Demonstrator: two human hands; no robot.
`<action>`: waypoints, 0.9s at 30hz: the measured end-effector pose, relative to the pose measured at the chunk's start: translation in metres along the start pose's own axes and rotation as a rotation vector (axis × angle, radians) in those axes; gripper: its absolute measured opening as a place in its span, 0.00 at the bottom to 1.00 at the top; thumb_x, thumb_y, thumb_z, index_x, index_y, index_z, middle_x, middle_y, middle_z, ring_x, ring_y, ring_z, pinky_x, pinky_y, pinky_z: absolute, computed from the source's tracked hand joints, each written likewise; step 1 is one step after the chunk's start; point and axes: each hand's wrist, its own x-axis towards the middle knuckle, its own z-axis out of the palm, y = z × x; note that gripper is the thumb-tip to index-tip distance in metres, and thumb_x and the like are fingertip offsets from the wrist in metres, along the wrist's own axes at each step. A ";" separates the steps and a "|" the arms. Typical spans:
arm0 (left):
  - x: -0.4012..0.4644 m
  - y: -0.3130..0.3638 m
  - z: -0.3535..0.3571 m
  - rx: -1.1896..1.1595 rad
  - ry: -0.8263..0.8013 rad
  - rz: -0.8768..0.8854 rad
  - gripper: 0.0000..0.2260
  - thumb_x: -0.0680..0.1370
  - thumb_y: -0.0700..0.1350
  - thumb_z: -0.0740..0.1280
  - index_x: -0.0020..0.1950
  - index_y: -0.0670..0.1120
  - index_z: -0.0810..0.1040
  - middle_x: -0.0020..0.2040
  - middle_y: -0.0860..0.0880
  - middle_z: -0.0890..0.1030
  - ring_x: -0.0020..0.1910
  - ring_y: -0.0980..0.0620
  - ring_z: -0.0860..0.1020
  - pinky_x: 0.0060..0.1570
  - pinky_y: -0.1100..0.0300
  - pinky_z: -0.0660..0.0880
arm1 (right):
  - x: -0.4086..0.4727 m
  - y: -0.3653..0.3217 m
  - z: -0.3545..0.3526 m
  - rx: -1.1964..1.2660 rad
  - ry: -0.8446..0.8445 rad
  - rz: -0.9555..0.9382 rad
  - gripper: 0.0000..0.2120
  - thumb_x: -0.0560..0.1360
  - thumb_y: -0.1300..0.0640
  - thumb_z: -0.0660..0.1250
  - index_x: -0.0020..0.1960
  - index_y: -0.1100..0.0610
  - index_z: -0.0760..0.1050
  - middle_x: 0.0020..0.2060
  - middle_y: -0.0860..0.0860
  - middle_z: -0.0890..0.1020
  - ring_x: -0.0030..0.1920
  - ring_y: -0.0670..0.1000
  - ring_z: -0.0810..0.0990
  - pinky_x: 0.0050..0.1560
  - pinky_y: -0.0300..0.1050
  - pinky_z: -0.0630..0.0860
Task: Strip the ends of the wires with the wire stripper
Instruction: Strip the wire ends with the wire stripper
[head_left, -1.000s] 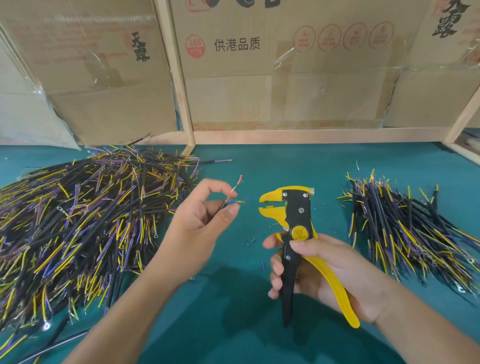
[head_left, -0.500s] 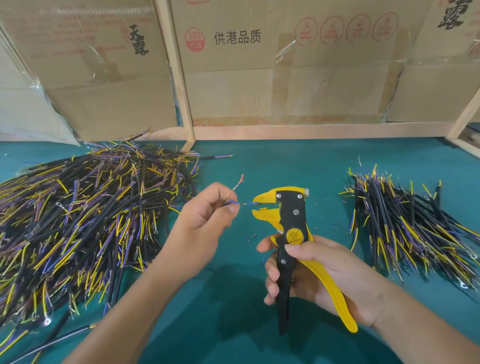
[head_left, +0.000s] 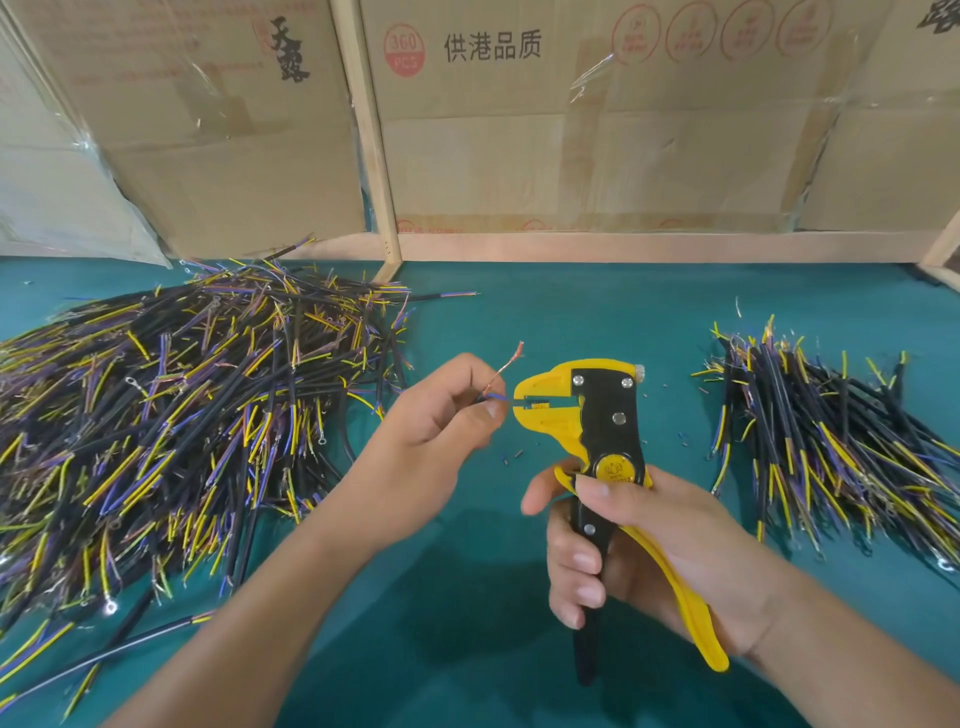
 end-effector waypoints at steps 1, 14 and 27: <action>0.000 0.000 0.000 -0.008 -0.008 -0.002 0.04 0.79 0.38 0.59 0.45 0.41 0.71 0.30 0.60 0.68 0.29 0.61 0.63 0.30 0.73 0.62 | 0.000 0.000 0.000 -0.003 0.003 0.010 0.18 0.78 0.51 0.71 0.58 0.65 0.78 0.32 0.55 0.71 0.31 0.55 0.72 0.39 0.53 0.74; -0.001 -0.002 -0.004 -0.074 -0.028 -0.004 0.12 0.80 0.54 0.60 0.42 0.47 0.72 0.32 0.47 0.64 0.28 0.54 0.59 0.28 0.63 0.58 | -0.001 0.000 0.003 0.056 -0.038 0.028 0.18 0.76 0.49 0.74 0.54 0.63 0.78 0.31 0.53 0.69 0.29 0.52 0.70 0.36 0.49 0.73; -0.002 -0.003 -0.004 -0.072 -0.041 0.026 0.10 0.81 0.52 0.59 0.43 0.49 0.73 0.32 0.43 0.62 0.28 0.53 0.57 0.27 0.62 0.56 | -0.003 -0.001 0.003 0.048 -0.054 -0.008 0.18 0.75 0.50 0.74 0.56 0.64 0.78 0.35 0.56 0.72 0.34 0.56 0.73 0.43 0.55 0.75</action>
